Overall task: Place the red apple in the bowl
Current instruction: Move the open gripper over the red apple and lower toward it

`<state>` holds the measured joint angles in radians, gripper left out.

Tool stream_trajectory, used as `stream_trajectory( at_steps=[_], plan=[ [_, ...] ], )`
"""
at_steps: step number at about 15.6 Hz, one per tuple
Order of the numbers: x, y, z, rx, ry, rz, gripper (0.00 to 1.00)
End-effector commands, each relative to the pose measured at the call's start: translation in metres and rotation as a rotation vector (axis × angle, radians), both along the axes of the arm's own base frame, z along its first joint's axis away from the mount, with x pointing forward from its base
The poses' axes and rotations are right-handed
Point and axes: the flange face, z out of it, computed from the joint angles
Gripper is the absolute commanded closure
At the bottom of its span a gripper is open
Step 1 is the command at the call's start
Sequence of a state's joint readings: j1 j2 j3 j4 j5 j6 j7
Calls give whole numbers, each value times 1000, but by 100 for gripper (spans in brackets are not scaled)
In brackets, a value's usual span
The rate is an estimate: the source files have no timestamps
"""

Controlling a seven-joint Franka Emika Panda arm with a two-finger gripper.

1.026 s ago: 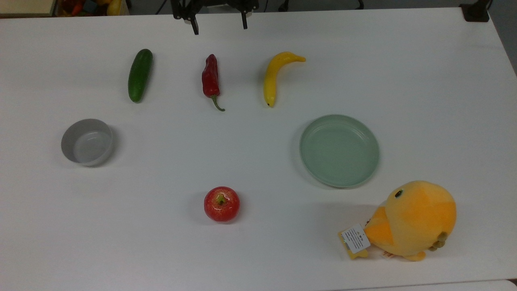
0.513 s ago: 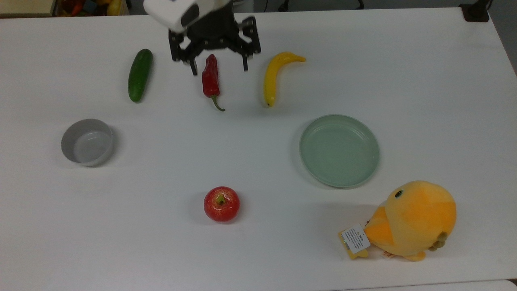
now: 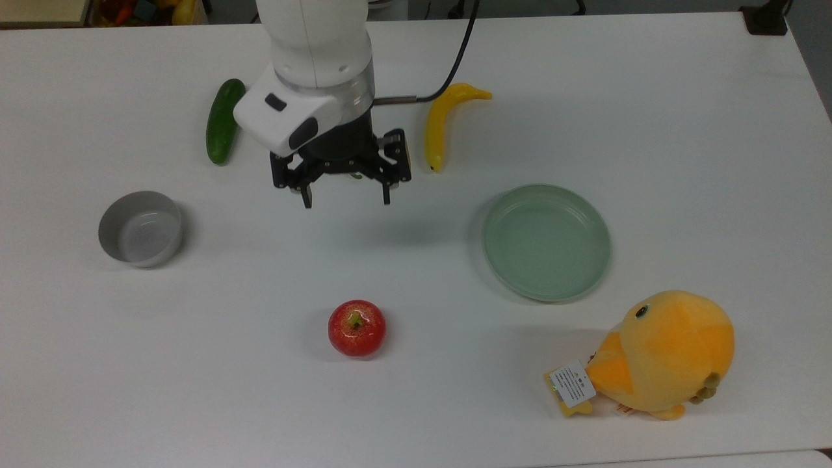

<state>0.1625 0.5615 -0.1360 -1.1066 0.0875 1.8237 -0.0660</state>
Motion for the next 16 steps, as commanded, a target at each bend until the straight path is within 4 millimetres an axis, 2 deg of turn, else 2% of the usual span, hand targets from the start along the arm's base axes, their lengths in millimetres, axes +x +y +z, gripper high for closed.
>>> stream_trajectory(
  at_steps=[1,7,10,12,16],
  plan=[
    [23,2,-25,10,-65,-53,0],
    [37,0,-31,18,-189,-71,0],
    [49,4,-57,21,-252,-90,0],
    [55,5,-67,23,-286,-93,0],
    [60,9,-96,18,-279,-88,0]
  ],
)
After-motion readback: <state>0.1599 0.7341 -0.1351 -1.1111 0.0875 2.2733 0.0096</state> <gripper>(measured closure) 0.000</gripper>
